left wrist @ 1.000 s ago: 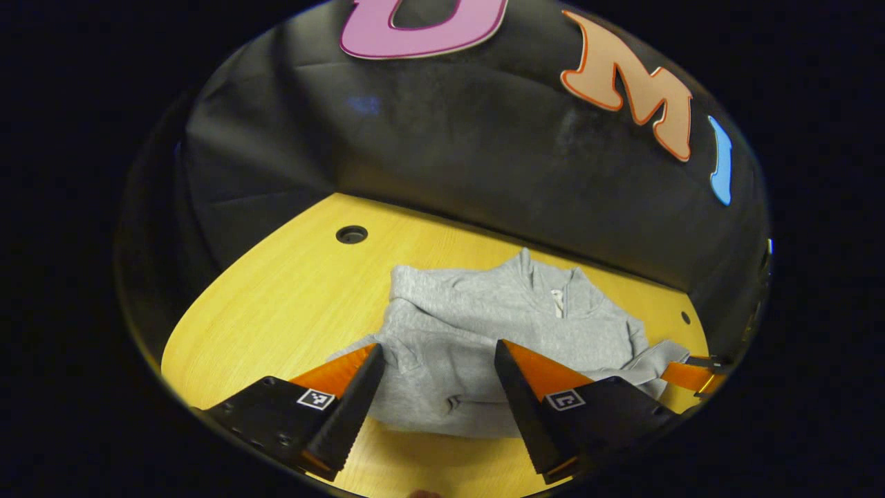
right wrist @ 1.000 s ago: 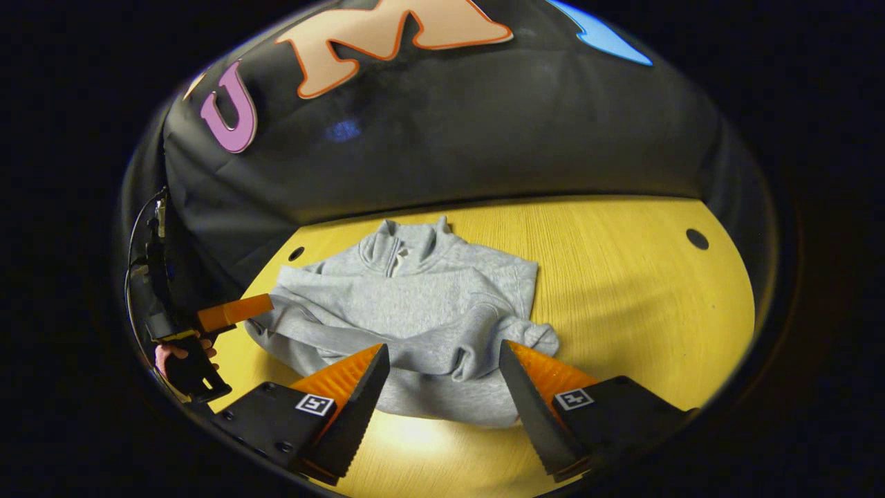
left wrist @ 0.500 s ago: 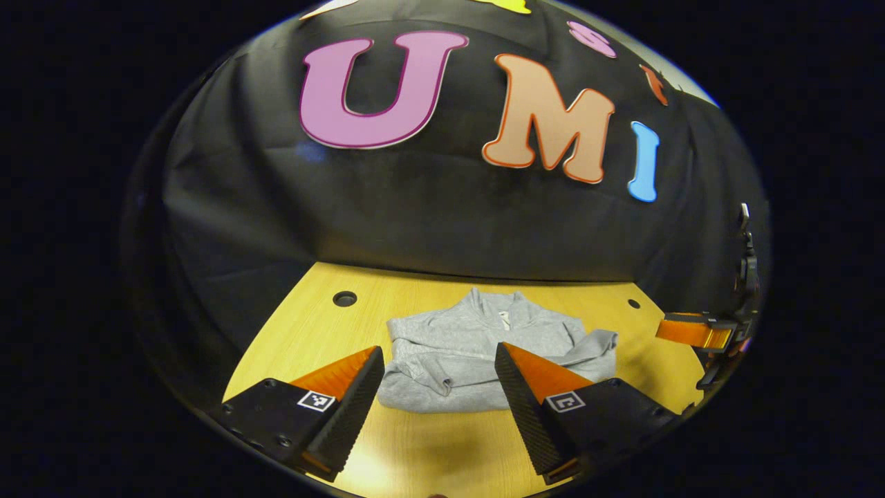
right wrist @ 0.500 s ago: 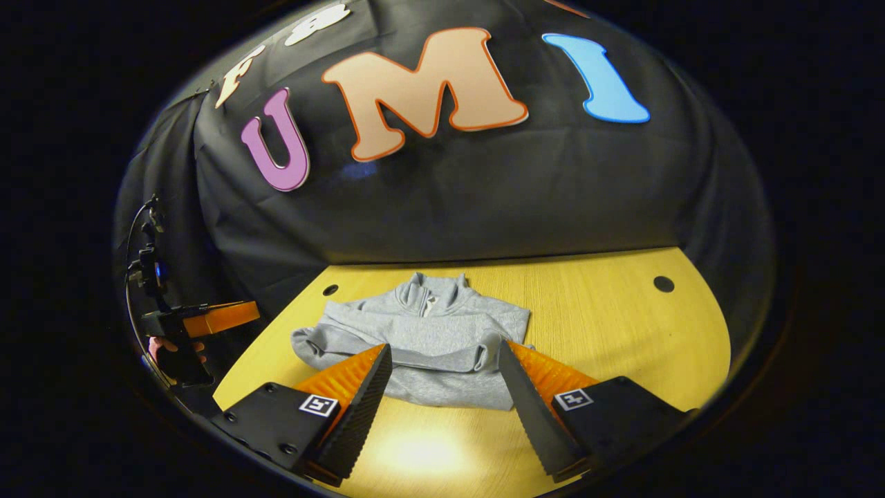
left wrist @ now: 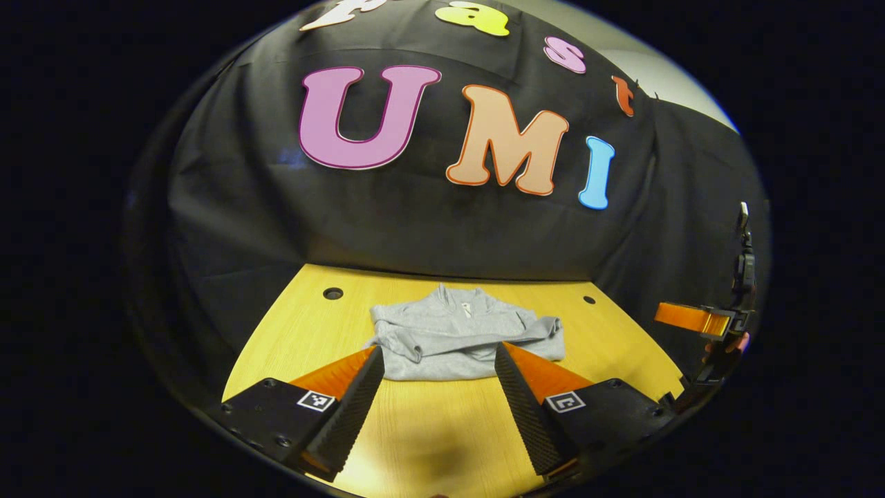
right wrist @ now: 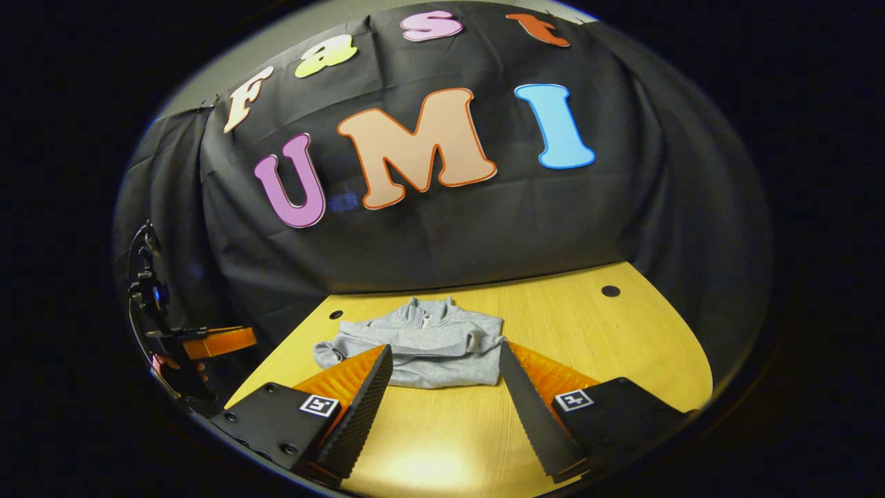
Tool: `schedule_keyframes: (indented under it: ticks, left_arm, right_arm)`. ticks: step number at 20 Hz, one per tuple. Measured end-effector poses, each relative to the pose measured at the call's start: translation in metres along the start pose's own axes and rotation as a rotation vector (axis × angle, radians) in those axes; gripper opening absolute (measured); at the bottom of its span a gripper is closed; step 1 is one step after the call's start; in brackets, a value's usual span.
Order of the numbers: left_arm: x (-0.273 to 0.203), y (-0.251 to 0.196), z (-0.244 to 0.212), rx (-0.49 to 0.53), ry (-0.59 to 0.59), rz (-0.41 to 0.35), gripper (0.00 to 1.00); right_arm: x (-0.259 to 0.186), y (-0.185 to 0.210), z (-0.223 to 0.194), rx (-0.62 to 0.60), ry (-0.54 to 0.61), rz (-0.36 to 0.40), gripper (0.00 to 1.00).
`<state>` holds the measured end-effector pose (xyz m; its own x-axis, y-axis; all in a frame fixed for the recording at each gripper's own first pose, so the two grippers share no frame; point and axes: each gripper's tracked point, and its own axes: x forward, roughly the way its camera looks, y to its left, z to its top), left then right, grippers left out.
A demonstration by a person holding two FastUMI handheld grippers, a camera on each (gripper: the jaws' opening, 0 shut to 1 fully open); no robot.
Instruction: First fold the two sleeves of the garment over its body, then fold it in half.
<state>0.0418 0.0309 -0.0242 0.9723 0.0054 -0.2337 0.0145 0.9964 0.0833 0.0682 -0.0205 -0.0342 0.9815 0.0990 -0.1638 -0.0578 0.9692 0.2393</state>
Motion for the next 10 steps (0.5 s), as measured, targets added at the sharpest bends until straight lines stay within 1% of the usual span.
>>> schedule_keyframes:
  ticks: [2,4,7,10]
  left_arm:
    - [-0.008,-0.003,-0.010,-0.018,0.037,-0.006,0.94]
    - [-0.014,-0.005,-0.014,-0.033,0.045,-0.014,0.94]
    - [-0.018,-0.006,-0.016,-0.013,0.056,-0.027,0.94]
    - [-0.023,-0.007,-0.022,-0.010,0.078,-0.040,0.94]
  right_arm:
    - [-0.021,0.002,-0.012,0.043,0.006,-0.014,0.97]
    - [-0.030,0.004,-0.019,0.072,0.011,-0.029,0.97]
    - [-0.040,0.004,-0.030,0.057,0.033,-0.053,0.97]
    - [-0.045,0.010,-0.030,0.052,0.038,-0.064,0.97]
